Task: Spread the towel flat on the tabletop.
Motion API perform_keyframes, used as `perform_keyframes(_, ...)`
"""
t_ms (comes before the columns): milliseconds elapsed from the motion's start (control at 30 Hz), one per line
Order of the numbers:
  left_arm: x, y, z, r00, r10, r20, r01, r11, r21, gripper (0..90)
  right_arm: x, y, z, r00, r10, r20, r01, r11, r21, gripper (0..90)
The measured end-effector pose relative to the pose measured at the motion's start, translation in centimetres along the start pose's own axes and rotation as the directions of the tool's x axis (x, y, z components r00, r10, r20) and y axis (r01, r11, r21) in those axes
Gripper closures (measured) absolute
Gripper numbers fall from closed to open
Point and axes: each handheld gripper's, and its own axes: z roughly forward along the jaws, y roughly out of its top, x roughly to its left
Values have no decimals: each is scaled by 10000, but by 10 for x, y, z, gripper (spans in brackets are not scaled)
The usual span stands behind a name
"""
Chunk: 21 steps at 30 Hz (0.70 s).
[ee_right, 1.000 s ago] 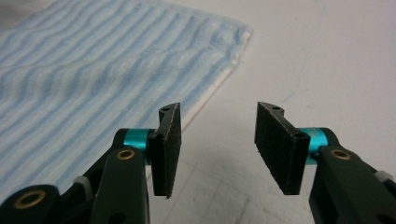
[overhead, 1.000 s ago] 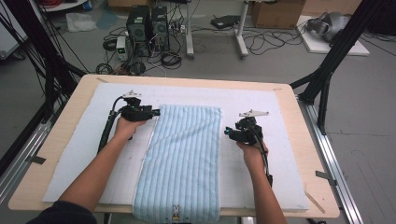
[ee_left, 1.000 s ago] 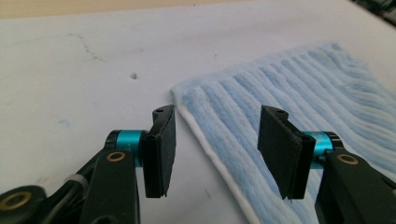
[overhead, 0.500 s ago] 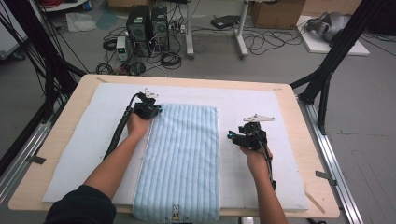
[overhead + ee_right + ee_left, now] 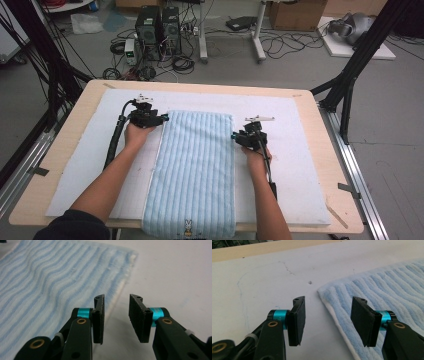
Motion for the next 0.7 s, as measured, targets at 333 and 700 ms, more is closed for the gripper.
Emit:
perform_keyframes(333,2,-11,-12,9993,-286,253,283,9995,130,460,8,14,17,9831,-1214,1370,1168,9923,411,743)
perform_keyframes(700,-22,-16,6,9927,1159,349,-1177,9914,567,702,21,-17,-35,9980,-630,-72,631,9980,76,629)
